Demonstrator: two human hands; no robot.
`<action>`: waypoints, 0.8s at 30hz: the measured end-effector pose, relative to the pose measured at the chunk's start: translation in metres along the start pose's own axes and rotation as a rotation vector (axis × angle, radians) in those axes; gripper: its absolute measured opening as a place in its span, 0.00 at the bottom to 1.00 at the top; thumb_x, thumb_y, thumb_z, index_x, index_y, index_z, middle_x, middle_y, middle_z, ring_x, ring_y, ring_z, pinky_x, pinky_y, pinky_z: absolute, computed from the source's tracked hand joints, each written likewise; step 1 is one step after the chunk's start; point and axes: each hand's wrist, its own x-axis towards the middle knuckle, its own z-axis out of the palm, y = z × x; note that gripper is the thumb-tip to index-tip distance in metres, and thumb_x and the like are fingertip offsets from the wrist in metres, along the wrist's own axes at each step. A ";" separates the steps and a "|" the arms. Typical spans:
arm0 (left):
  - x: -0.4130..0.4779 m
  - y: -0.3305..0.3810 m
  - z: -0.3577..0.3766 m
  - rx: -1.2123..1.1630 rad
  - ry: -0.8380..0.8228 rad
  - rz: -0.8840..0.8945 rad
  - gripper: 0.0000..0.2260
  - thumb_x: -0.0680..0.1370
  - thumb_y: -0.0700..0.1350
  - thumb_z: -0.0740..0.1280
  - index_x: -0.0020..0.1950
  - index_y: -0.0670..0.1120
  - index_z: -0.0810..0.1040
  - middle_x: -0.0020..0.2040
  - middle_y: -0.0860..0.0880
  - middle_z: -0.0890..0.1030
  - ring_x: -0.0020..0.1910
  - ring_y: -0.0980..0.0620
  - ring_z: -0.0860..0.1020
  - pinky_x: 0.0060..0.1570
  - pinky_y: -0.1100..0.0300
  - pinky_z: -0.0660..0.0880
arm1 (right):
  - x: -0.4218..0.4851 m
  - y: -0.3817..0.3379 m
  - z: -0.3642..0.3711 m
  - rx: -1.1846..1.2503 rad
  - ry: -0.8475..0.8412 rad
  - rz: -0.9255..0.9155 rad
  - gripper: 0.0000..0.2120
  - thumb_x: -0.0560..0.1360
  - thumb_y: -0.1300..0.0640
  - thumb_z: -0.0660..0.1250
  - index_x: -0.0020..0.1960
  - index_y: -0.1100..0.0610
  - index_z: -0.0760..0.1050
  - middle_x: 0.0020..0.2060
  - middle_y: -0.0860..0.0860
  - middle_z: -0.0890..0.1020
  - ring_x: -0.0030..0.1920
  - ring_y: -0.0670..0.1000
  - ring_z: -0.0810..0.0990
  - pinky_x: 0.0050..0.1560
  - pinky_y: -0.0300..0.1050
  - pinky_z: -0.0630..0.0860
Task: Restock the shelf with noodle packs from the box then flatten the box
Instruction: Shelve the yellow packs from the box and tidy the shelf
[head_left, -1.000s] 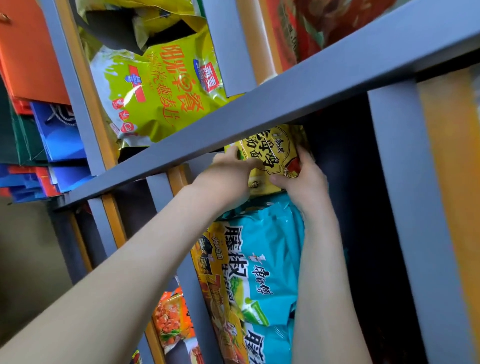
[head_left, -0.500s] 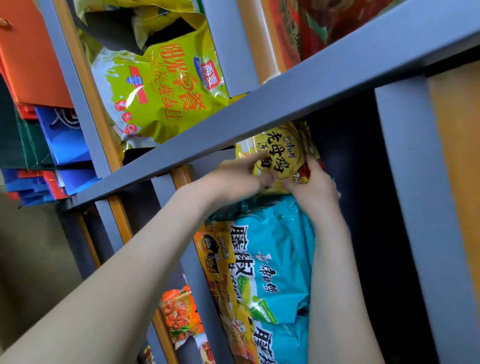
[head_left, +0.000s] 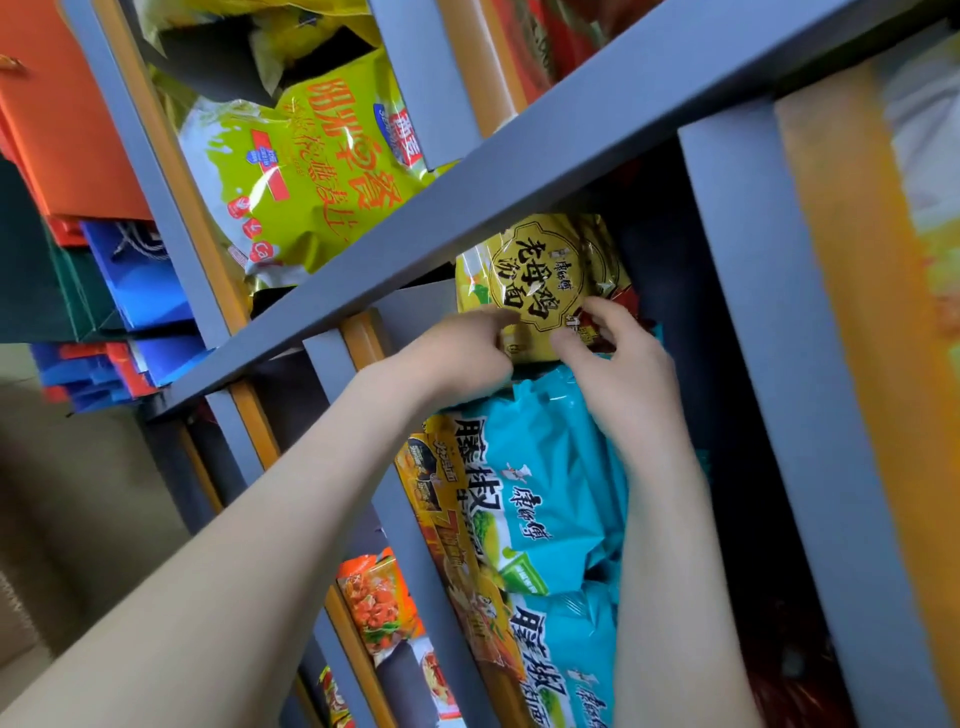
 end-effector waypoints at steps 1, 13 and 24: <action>0.000 -0.002 0.000 -0.020 0.049 -0.004 0.26 0.77 0.39 0.59 0.74 0.54 0.63 0.73 0.49 0.67 0.70 0.48 0.68 0.63 0.60 0.67 | -0.005 -0.001 0.001 0.000 0.002 -0.025 0.22 0.76 0.51 0.65 0.70 0.49 0.69 0.67 0.47 0.72 0.67 0.47 0.69 0.62 0.36 0.63; -0.030 0.000 -0.013 -0.064 0.253 0.016 0.19 0.78 0.43 0.59 0.70 0.51 0.69 0.67 0.48 0.75 0.65 0.50 0.73 0.61 0.60 0.69 | -0.028 -0.017 0.015 -0.017 0.020 -0.142 0.19 0.77 0.51 0.63 0.68 0.52 0.71 0.65 0.50 0.75 0.64 0.50 0.71 0.60 0.39 0.65; -0.180 -0.029 -0.010 -0.260 0.740 -0.021 0.08 0.80 0.42 0.61 0.54 0.53 0.76 0.48 0.63 0.79 0.49 0.70 0.76 0.47 0.78 0.70 | -0.123 -0.061 0.046 0.102 -0.025 -0.486 0.19 0.76 0.54 0.63 0.66 0.56 0.73 0.63 0.50 0.76 0.64 0.50 0.72 0.64 0.40 0.64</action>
